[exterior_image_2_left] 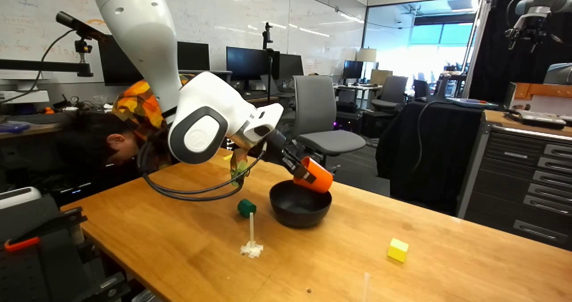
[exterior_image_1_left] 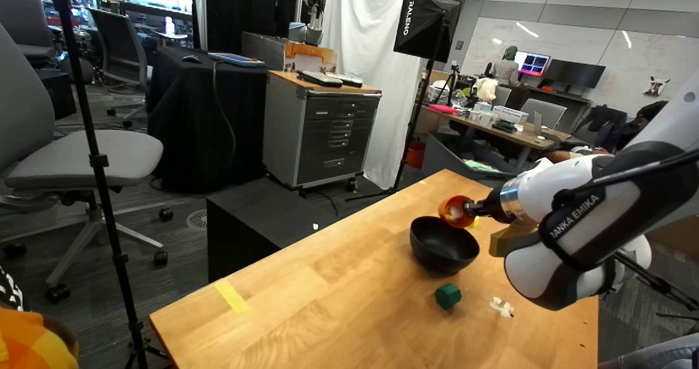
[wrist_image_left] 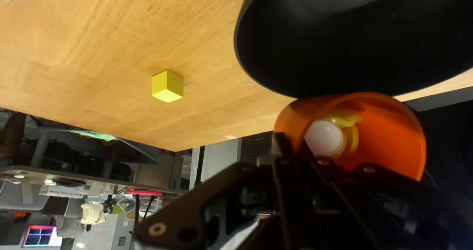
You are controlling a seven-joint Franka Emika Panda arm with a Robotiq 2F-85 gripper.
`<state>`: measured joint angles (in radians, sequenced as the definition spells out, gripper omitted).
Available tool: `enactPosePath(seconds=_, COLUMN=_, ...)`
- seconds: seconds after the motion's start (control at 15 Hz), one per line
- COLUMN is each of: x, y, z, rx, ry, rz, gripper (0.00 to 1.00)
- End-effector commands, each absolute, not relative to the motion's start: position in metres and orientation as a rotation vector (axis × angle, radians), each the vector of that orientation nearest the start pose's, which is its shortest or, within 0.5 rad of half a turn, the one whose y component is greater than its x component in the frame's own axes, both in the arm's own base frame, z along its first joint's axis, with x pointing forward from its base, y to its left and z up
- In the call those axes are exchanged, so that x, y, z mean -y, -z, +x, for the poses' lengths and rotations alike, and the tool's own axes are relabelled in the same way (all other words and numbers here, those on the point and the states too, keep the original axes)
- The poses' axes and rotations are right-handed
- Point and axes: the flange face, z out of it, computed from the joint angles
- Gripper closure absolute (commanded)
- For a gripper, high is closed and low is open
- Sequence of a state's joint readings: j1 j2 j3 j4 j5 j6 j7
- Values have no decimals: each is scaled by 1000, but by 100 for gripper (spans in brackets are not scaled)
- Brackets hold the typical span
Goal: Pour the contents in the orange cup into the black bowl
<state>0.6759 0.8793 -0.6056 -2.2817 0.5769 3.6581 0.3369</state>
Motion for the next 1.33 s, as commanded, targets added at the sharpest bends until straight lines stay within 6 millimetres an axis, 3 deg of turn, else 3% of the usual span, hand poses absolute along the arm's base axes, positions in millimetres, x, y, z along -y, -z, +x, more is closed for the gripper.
enactPosePath(seconds=0.0, x=37, y=-137, z=532, rx=-821, ry=1577, rz=-3020, gripper=97)
enactPosePath(seconds=0.6, x=38, y=-140, z=528, rx=-754, ry=1844, rz=-3005, gripper=95)
enactPosePath(seconds=1.27, x=43, y=-142, z=523, rx=-718, ry=1948, rz=-3097, gripper=95)
